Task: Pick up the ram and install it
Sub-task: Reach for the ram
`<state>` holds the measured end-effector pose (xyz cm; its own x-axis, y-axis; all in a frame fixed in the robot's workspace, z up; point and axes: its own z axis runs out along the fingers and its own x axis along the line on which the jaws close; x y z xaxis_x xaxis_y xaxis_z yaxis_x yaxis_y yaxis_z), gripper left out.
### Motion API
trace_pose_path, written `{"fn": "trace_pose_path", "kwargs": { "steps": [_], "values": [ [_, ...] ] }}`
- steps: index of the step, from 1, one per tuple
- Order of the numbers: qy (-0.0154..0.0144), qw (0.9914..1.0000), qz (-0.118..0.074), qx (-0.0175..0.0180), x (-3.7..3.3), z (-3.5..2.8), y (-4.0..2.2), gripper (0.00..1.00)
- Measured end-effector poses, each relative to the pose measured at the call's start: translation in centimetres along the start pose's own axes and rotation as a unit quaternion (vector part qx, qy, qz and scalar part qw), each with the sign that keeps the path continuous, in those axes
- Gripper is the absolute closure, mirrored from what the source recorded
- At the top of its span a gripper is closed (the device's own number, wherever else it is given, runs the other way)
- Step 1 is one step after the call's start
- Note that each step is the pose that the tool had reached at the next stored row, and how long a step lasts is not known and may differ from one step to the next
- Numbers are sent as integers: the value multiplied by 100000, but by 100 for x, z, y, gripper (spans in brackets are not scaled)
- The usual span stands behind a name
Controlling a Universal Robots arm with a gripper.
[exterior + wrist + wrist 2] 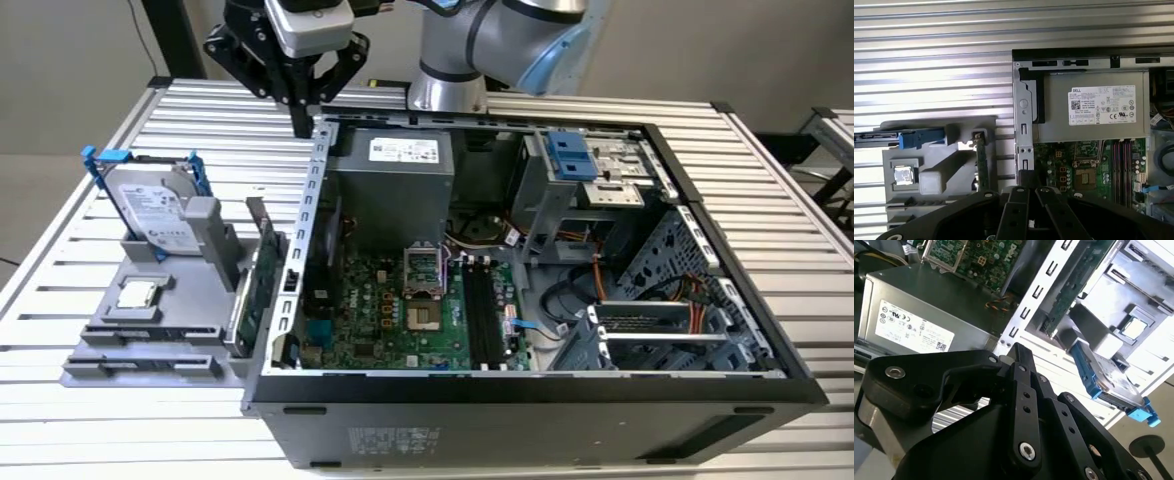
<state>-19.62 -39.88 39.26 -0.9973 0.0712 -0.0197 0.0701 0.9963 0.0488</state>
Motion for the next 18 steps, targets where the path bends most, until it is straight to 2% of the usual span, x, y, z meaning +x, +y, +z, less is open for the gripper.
{"fn": "trace_pose_path", "kwargs": {
  "steps": [18],
  "values": [
    [-1,100000,6,0,305,-7,-21,100]
  ]
}}
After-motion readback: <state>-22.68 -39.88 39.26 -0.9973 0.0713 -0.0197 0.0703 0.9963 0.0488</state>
